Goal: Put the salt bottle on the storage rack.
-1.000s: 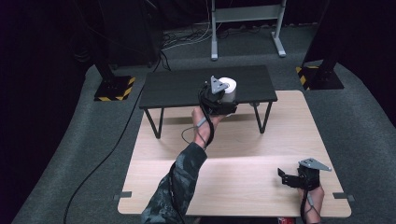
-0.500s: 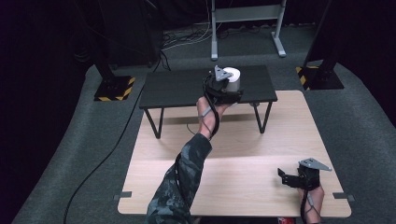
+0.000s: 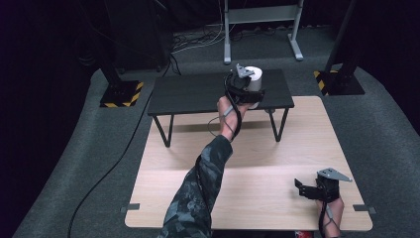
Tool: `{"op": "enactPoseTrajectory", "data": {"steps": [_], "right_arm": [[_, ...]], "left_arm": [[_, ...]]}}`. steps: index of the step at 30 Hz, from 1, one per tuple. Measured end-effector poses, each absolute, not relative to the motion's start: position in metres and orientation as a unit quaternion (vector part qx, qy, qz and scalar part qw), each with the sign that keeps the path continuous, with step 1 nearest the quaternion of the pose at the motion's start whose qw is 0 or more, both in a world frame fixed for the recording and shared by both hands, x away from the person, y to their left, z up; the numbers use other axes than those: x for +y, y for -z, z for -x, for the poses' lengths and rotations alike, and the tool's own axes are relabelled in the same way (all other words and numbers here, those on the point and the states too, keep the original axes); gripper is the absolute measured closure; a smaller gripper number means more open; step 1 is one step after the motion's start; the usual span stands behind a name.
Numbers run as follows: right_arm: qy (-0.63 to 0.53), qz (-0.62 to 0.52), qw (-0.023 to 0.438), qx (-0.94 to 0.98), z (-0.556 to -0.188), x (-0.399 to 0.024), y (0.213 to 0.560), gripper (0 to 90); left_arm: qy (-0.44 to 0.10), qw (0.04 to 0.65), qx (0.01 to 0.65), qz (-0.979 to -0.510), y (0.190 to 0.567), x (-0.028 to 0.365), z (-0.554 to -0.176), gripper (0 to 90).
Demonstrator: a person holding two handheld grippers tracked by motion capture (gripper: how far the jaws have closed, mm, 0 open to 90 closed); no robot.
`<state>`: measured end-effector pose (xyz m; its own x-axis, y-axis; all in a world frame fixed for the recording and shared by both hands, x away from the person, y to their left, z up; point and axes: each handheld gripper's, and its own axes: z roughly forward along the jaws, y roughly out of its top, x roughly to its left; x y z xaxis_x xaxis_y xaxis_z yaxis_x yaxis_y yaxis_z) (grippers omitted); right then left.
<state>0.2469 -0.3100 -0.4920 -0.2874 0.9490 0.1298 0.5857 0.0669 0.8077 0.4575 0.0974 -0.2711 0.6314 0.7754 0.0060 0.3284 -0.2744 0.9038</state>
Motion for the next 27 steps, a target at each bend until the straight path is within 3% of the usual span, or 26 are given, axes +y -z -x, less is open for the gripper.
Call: {"op": "enactPoseTrajectory", "data": {"steps": [27], "right_arm": [[-0.405, -0.552, 0.223, 0.694, -0.247, -0.312, 0.492, 0.6]], "left_arm": [[-0.232, 0.477, 0.385, -0.755, 0.288, 0.072, -0.486, 29.1]]}}
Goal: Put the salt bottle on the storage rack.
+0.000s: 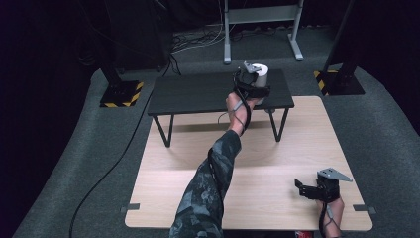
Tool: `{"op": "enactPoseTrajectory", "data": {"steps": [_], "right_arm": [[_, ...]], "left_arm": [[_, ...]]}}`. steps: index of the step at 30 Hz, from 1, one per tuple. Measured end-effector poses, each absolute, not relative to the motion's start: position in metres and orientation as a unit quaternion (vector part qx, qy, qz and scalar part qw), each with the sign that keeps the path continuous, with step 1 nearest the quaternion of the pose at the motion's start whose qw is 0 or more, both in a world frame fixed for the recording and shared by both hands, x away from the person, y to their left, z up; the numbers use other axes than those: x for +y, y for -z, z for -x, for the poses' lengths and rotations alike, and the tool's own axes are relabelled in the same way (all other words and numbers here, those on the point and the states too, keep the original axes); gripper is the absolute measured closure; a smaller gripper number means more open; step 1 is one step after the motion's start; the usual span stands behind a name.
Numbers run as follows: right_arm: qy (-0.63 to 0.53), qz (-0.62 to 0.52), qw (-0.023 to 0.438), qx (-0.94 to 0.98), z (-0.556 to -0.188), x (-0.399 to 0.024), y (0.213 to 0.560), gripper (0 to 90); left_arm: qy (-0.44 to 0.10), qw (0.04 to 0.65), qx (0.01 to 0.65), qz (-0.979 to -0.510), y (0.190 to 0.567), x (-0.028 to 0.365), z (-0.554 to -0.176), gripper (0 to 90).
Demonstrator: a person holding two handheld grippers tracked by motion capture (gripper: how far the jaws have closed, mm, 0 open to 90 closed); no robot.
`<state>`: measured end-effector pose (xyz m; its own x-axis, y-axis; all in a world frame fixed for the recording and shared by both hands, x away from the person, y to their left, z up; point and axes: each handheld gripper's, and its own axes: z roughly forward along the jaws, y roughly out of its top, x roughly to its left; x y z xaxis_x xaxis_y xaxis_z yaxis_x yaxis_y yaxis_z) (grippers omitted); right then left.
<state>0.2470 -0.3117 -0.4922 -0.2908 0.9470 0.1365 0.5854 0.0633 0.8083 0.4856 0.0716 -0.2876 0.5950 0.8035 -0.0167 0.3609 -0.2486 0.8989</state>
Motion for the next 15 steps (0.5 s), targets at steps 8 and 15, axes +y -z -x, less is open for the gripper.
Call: {"op": "enactPoseTrajectory", "data": {"steps": [8, 15], "right_arm": [[-0.403, -0.552, 0.224, 0.694, -0.2473, -0.3109, 0.4922, 0.6], [-0.404, -0.552, 0.224, 0.694, -0.2469, -0.3116, 0.4923, 0.6]], "left_arm": [[-0.234, 0.480, 0.384, -0.753, 0.2896, 0.0722, -0.4846, 28.9], [-0.236, 0.480, 0.383, -0.753, 0.2897, 0.0739, -0.4832, 18.1]]}}
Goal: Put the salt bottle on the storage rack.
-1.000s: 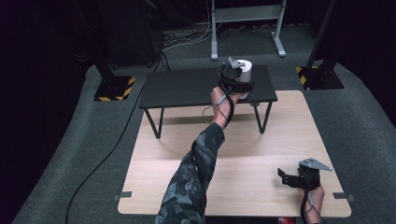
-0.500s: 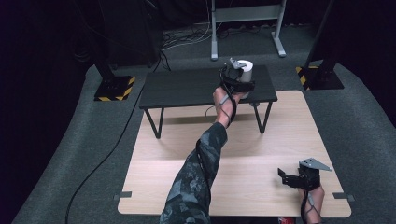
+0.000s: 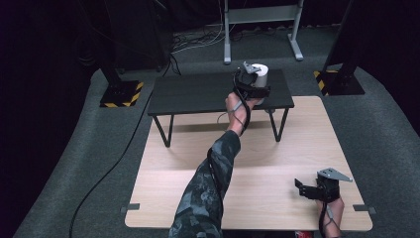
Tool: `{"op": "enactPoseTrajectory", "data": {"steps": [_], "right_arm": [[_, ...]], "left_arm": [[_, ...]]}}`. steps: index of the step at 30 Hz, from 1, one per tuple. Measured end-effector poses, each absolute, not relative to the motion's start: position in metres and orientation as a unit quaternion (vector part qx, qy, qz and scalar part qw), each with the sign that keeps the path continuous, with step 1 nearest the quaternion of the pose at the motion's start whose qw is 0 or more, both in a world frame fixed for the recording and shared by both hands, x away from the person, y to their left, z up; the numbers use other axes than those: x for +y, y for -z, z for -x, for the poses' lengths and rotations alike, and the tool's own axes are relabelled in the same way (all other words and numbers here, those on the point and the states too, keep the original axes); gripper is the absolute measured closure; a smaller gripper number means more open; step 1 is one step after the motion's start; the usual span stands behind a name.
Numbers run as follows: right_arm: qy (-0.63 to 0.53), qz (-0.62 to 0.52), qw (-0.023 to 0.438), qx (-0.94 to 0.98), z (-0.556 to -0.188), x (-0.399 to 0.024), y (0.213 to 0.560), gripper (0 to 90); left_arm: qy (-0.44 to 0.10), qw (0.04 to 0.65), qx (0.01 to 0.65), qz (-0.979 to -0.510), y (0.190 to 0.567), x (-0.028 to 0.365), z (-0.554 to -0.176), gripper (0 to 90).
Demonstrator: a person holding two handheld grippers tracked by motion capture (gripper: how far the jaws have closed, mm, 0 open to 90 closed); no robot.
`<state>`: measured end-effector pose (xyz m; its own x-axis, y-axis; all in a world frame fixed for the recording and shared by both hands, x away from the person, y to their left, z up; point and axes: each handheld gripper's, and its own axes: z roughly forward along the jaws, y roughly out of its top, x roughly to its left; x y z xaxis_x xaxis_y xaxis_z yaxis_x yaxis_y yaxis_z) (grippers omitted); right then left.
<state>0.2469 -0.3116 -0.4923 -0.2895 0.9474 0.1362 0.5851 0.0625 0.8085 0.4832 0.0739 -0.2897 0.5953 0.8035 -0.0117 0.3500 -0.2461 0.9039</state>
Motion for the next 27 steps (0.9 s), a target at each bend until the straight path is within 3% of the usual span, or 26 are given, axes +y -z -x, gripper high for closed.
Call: {"op": "enactPoseTrajectory", "data": {"steps": [2, 5, 15, 17, 20, 22, 27], "right_arm": [[-0.405, -0.552, 0.224, 0.693, -0.247, -0.312, 0.492, 0.6], [-0.407, -0.553, 0.224, 0.691, -0.246, -0.312, 0.493, 0.6], [-0.402, -0.556, 0.227, 0.692, -0.246, -0.310, 0.492, 0.5], [-0.400, -0.556, 0.228, 0.692, -0.247, -0.309, 0.492, 0.5], [-0.398, -0.557, 0.228, 0.692, -0.247, -0.308, 0.492, 0.5], [-0.397, -0.558, 0.230, 0.692, -0.247, -0.307, 0.491, 0.5], [-0.392, -0.558, 0.231, 0.695, -0.248, -0.305, 0.491, 0.4]], "left_arm": [[-0.243, 0.483, 0.382, -0.750, 0.291, 0.075, -0.480, 7.3], [-0.268, 0.476, 0.375, -0.749, 0.293, 0.080, -0.466, 0.2], [-0.283, 0.464, 0.361, -0.758, 0.311, 0.134, -0.418, 0.0], [-0.288, 0.460, 0.359, -0.759, 0.328, 0.161, -0.388, 0.0], [-0.287, 0.458, 0.360, -0.760, 0.337, 0.173, -0.374, 0.0], [-0.300, 0.452, 0.372, -0.753, 0.366, 0.197, -0.340, 0.1], [-0.304, 0.426, 0.406, -0.749, 0.403, 0.221, -0.302, 0.1]]}}
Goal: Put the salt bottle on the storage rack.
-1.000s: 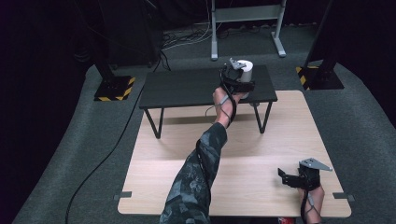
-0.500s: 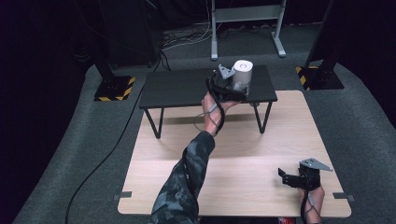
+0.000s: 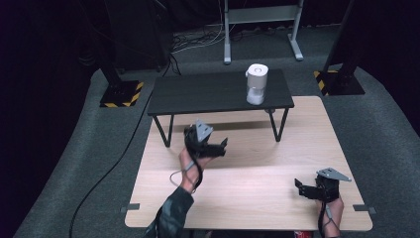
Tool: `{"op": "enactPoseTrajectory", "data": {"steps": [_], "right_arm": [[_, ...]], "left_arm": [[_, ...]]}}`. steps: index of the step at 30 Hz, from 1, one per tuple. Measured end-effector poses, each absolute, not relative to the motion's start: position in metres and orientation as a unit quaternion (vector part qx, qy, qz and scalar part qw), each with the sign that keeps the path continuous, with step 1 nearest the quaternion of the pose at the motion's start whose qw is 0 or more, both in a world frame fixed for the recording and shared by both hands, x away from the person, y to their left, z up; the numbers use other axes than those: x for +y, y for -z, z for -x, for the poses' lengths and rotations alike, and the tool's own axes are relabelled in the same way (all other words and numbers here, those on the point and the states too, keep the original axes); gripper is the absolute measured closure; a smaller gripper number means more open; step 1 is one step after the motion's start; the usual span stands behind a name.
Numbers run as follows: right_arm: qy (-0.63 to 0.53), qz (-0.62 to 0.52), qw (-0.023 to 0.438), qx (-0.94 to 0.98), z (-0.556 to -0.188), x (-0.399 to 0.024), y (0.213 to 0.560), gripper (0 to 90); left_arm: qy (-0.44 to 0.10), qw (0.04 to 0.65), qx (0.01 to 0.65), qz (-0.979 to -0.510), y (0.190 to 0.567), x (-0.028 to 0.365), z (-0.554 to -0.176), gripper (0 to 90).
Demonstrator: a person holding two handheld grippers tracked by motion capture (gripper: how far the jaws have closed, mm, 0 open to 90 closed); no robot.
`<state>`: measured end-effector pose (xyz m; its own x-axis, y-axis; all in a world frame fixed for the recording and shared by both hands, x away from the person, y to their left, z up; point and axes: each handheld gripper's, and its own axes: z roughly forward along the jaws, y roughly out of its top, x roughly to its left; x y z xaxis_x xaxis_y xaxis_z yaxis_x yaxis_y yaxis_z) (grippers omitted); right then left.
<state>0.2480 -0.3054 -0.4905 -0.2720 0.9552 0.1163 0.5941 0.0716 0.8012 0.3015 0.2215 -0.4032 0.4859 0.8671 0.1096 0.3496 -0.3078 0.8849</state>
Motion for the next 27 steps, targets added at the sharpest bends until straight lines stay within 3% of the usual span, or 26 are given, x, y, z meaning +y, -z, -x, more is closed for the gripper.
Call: {"op": "enactPoseTrajectory", "data": {"steps": [5, 8, 27], "right_arm": [[-0.386, -0.558, 0.233, 0.697, -0.249, -0.303, 0.490, 0.4], [-0.383, -0.558, 0.230, 0.700, -0.250, -0.303, 0.489, 0.3], [-0.372, -0.560, 0.236, 0.702, -0.251, -0.298, 0.487, 0.1]], "left_arm": [[-0.278, 0.375, 0.484, -0.740, 0.457, 0.257, -0.260, 0.4], [-0.265, 0.373, 0.509, -0.729, 0.469, 0.270, -0.253, 0.6], [-0.255, 0.355, 0.522, -0.733, 0.479, 0.273, -0.252, 1.3]]}}
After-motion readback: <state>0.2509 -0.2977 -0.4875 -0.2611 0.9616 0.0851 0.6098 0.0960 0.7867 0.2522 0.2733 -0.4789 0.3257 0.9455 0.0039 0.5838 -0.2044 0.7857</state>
